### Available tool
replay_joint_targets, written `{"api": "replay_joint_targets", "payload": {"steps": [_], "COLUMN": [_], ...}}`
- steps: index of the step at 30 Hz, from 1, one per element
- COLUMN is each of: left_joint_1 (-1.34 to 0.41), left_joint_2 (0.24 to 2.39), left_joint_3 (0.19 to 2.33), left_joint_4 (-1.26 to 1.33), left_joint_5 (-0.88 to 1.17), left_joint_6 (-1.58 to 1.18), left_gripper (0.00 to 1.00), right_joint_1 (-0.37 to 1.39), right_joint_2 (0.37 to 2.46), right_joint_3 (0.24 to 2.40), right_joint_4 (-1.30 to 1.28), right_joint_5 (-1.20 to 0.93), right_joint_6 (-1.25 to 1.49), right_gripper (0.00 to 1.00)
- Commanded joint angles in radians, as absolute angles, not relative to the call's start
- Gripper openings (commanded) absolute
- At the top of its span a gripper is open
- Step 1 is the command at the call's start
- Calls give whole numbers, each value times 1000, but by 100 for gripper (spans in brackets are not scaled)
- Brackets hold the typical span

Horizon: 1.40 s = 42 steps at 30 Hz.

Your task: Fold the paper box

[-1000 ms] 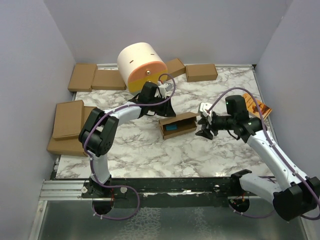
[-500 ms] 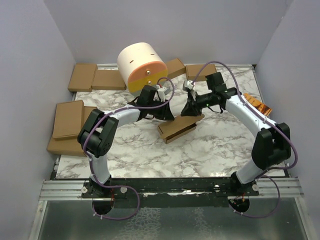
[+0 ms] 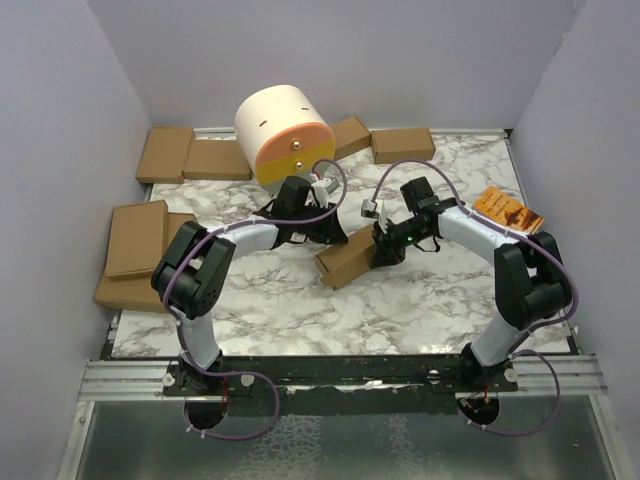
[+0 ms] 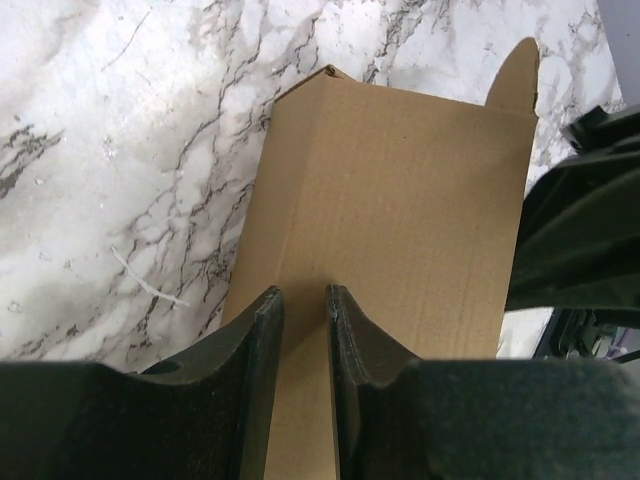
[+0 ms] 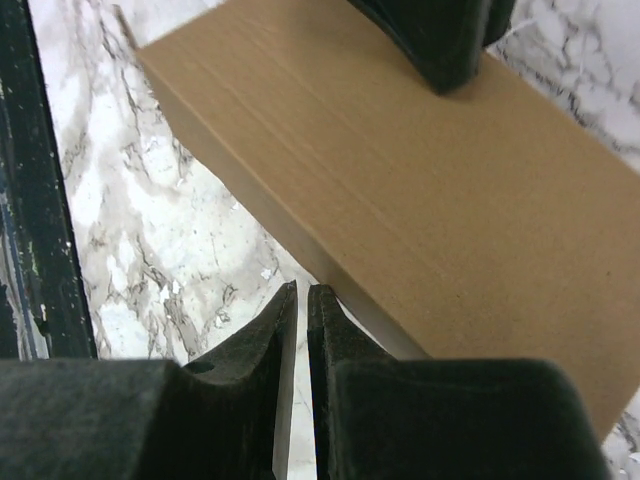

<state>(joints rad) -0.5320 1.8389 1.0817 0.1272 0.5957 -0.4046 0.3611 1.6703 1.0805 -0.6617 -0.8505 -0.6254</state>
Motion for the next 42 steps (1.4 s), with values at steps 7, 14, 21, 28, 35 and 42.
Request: {"api": "replay_joint_targets", "payload": {"steps": [7, 14, 21, 28, 35, 42], "left_joint_1": [-550, -550, -551, -561, -562, -572], "left_joint_2": [1729, 1729, 1715, 1731, 1745, 1768], "left_joint_3": [1012, 1008, 999, 985, 981, 976], "left_joint_4": [146, 148, 148, 148, 138, 135], "left_joint_5": [564, 570, 575, 578, 580, 586], "left_joint_6": [-428, -428, -428, -426, -418, -417], "left_gripper": [27, 27, 26, 26, 26, 25], "right_joint_1": [369, 368, 373, 382, 385, 385], "right_joint_2": [1615, 1553, 1613, 1739, 1748, 1776], "right_joint_3": [1143, 1241, 1289, 1307, 1249, 1220], "right_joint_4": [-850, -1031, -774, -761, -836, -848], "right_joint_5": [-1111, -1173, -1031, -892, -824, -788], "right_joint_6": [-870, -1085, -815, -666, -732, -745], "right_gripper": [28, 55, 49, 25, 19, 18]}}
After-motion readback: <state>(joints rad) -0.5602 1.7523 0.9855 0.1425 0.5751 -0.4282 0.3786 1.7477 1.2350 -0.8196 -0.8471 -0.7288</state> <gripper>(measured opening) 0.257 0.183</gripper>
